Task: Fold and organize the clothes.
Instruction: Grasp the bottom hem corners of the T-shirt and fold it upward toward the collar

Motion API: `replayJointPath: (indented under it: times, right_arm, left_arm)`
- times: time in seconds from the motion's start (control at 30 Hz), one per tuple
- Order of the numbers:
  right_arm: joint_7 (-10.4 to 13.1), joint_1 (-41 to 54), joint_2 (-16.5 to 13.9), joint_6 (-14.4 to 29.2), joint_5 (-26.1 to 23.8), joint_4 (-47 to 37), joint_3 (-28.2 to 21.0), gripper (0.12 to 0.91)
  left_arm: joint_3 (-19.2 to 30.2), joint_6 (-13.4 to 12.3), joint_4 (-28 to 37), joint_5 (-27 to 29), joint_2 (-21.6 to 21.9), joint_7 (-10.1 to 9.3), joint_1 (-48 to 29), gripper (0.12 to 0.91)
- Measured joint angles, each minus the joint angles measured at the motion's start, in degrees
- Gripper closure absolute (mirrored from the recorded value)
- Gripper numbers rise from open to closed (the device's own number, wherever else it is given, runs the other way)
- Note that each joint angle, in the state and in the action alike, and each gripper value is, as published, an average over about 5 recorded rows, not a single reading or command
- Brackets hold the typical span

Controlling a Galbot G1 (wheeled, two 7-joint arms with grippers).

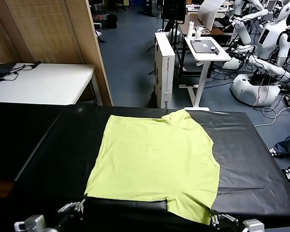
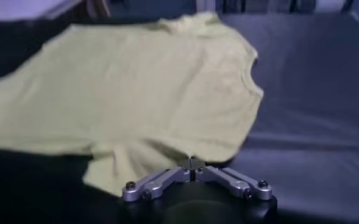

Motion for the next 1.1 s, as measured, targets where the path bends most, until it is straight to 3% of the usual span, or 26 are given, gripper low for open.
replayJointPath:
  times: [0.3,0.6,1.1]
  right_arm:
    - [0.38,12.36,-1.81,1.47,-0.67,-11.27,-3.90,0.886]
    - [1.20,24.15,-3.27,2.28,-2.45,-20.33,-9.51,0.886]
    - [1.27,29.75,-3.52,2.10,-3.65,-26.85,-13.09,0.886]
  left_arm:
    - [2.87,-0.42,6.44,0.41,0.35,0.17,-12.78,0.884]
    - [7.12,-1.10,12.93,2.17,0.29,0.66,-19.62,0.884]
    - [10.81,-1.80,21.99,1.91,3.81,1.88,-26.53,0.884]
